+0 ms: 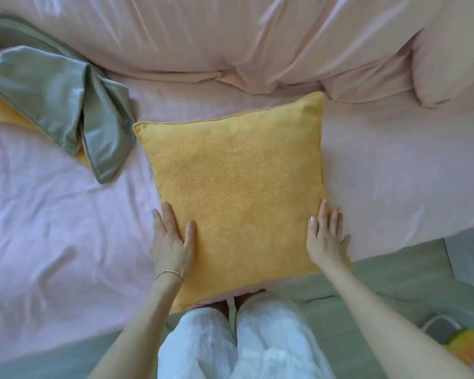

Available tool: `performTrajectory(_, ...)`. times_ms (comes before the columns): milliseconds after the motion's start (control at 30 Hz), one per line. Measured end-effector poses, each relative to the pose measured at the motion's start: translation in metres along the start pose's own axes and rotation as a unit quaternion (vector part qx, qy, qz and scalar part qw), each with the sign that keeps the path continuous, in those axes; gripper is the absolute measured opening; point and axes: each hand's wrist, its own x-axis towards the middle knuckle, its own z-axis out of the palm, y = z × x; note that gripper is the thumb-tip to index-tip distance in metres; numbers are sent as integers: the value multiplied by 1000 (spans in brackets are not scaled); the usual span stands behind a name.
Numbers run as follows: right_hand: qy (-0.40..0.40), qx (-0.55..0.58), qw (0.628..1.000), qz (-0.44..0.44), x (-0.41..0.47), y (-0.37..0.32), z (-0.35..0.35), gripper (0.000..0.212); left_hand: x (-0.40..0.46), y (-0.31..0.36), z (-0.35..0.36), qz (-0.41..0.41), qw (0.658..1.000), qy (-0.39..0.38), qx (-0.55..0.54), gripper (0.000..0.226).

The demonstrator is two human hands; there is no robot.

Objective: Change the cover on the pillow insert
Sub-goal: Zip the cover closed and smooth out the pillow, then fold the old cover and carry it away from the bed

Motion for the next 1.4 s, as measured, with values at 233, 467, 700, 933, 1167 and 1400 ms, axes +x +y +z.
performTrajectory(233,66,-126,953,-268,-31,-67,27,60,-31,19,19,73,988,-4,136,71)
performTrajectory(467,-19,-266,934,-238,-20,-103,25,57,-3,28,2,71,972,-90,204,61)
performTrajectory(700,25,-174,956,-234,-56,-155,8,55,-6,17,-62,151,973,-2,177,47)
performTrajectory(933,50,-89,911,-399,-61,-262,61,52,66,-61,-148,65,981,89,161,49)
performTrajectory(1167,52,-165,912,-371,-27,-361,171,40,125,-201,-156,-44,971,22,234,60)
performTrajectory(1400,104,-135,949,-266,-8,-405,210,33,134,-231,-153,11,979,26,201,58)
